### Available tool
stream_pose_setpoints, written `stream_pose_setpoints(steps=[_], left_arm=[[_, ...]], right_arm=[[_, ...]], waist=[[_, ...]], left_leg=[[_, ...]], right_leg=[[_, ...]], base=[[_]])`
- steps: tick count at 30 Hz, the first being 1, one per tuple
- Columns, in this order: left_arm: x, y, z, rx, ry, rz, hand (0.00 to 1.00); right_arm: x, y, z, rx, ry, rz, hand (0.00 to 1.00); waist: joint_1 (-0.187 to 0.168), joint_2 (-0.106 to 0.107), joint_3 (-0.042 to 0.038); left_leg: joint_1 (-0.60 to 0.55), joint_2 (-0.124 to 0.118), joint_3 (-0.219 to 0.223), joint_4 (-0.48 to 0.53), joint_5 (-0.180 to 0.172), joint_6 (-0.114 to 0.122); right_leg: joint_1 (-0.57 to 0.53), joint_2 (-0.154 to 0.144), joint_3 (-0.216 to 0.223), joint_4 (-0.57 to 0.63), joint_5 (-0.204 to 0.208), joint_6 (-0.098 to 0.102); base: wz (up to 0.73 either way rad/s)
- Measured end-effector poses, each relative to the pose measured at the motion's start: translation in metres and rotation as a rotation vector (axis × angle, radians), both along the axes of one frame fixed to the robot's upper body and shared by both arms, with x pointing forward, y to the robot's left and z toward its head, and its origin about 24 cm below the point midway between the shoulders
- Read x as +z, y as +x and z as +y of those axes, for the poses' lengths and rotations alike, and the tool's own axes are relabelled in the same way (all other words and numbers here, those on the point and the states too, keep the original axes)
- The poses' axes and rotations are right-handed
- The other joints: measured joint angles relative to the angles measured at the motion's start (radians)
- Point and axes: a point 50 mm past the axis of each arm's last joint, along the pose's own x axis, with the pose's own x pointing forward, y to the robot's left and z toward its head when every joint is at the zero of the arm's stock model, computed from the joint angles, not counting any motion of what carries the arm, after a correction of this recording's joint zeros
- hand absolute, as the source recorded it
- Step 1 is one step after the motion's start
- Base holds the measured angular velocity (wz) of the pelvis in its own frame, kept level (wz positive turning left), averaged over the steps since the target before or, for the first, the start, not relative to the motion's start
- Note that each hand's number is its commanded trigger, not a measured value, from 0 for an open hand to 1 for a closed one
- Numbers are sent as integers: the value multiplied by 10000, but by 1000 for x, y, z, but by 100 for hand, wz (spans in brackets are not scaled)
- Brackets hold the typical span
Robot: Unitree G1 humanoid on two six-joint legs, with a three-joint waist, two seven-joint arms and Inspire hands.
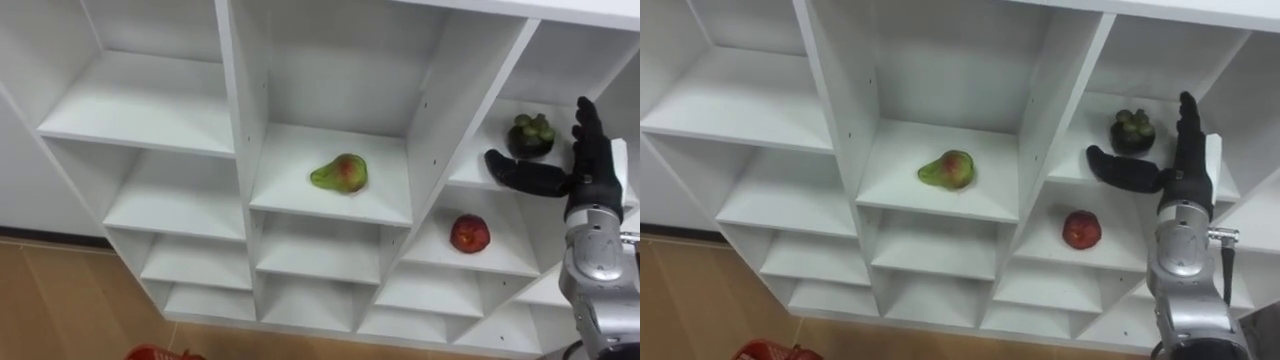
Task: Collect fruits from the closet
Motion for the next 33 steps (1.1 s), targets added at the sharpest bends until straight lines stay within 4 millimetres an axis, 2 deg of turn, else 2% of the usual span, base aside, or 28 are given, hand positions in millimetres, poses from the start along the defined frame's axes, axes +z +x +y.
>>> stream_pose_setpoints(steps=[15, 19, 24, 32, 33], left_arm=[[-2, -13, 2, 40, 271, 657, 100], [-2, -11, 0, -163, 307, 723, 100], [-1, -8, 0, -473, 469, 689, 100], [0, -3, 0, -493, 514, 525, 100], [0, -3, 0, -493, 514, 525, 100]], right_arm=[[-2, 2, 0, 447, -26, 234, 0], [-3, 3, 3, 839, -137, 401, 0], [-4, 3, 4, 1157, -327, 593, 0], [-4, 3, 5, 1526, -412, 729, 0], [-4, 3, 5, 1556, -408, 729, 14]], waist=[[-75, 23, -1], [-235, 28, -5], [-275, 49, -67], [-278, 37, -67], [-282, 36, -67]], left_leg=[[-17, -13, -97, 76, -1, 1], [-18, -16, -188, 164, -2, -1], [16, -14, -233, 183, -3, -6], [31, -11, -199, 166, -2, -6], [29, -10, -199, 165, -2, -6]], right_leg=[[65, -3, -107, -2, 25, 3], [112, 2, -198, -7, 25, 4], [168, 13, -230, -20, 26, 2], [165, 9, -209, -17, 31, -5], [167, 10, -209, -17, 31, -6]], base=[[1], [7], [2], [0], [0]])
